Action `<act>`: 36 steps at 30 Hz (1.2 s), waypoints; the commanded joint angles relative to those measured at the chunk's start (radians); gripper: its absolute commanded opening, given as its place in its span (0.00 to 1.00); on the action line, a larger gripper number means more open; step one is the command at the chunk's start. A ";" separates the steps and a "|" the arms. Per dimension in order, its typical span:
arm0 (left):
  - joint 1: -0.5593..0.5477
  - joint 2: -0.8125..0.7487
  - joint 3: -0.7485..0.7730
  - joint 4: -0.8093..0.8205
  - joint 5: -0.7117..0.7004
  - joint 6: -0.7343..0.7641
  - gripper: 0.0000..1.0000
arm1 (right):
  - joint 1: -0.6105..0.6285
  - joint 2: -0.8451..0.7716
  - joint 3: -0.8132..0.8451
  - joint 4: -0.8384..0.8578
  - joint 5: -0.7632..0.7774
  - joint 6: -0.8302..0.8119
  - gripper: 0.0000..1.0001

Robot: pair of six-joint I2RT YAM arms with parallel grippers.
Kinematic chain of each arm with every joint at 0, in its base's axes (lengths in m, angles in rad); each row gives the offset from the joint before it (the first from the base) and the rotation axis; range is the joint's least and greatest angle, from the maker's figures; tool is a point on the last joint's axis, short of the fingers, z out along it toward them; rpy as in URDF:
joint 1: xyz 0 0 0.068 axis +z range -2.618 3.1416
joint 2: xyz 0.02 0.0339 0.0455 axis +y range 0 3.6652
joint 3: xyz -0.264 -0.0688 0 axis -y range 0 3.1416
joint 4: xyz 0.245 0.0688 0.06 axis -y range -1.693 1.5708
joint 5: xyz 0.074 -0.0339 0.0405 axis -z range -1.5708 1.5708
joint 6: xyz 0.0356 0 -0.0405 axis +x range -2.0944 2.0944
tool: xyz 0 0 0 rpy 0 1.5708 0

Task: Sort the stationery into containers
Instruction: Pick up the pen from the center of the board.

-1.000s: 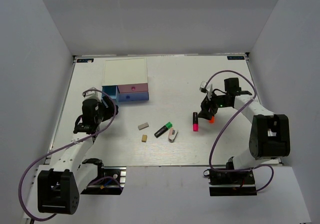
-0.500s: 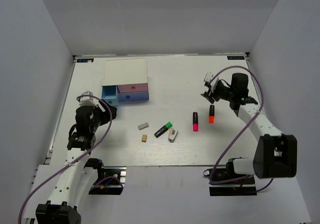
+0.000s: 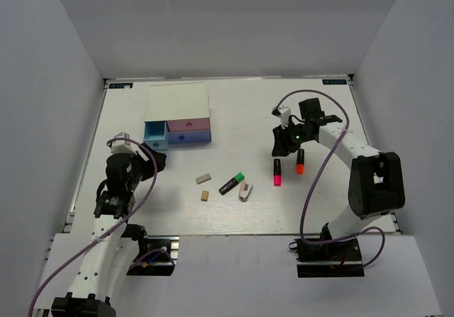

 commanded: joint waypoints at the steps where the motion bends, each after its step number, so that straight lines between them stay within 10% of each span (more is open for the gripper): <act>1: -0.001 -0.014 -0.022 -0.014 0.014 -0.016 0.84 | 0.033 -0.042 -0.012 -0.068 0.099 0.166 0.46; 24: -0.001 -0.084 -0.040 -0.051 0.023 -0.053 0.92 | 0.162 0.111 -0.055 0.011 0.465 0.358 0.63; 36: -0.001 -0.103 -0.050 -0.051 0.033 -0.062 0.92 | 0.171 0.108 0.020 -0.059 0.283 0.258 0.31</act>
